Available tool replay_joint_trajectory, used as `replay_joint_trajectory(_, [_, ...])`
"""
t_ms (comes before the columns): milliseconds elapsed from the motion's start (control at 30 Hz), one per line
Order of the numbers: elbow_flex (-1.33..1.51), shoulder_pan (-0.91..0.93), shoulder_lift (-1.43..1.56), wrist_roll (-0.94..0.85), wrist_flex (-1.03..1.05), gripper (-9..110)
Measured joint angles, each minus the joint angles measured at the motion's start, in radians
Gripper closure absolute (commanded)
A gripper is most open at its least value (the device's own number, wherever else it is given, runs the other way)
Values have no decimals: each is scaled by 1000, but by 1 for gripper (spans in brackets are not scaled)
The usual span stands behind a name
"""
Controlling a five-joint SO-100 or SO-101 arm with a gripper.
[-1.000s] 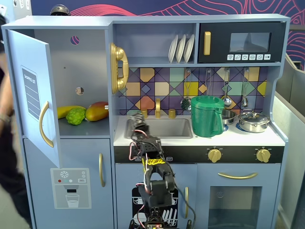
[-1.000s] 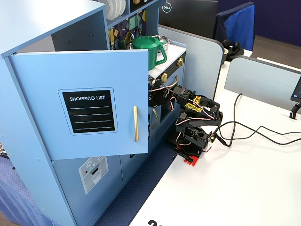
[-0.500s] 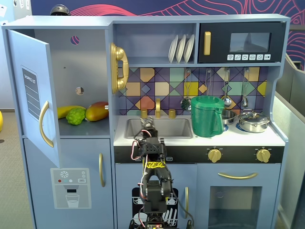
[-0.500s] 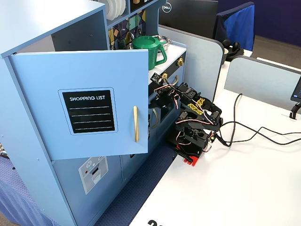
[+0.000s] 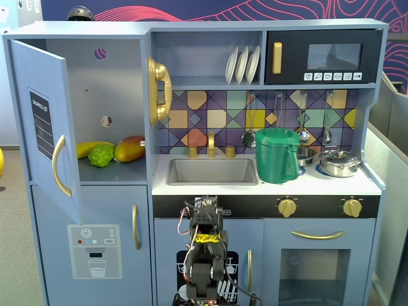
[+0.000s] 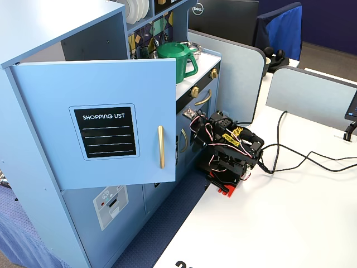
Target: Open the left cabinet door
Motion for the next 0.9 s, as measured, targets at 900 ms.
replay_joint_trajectory(900, [34, -118, 60, 227, 0, 101])
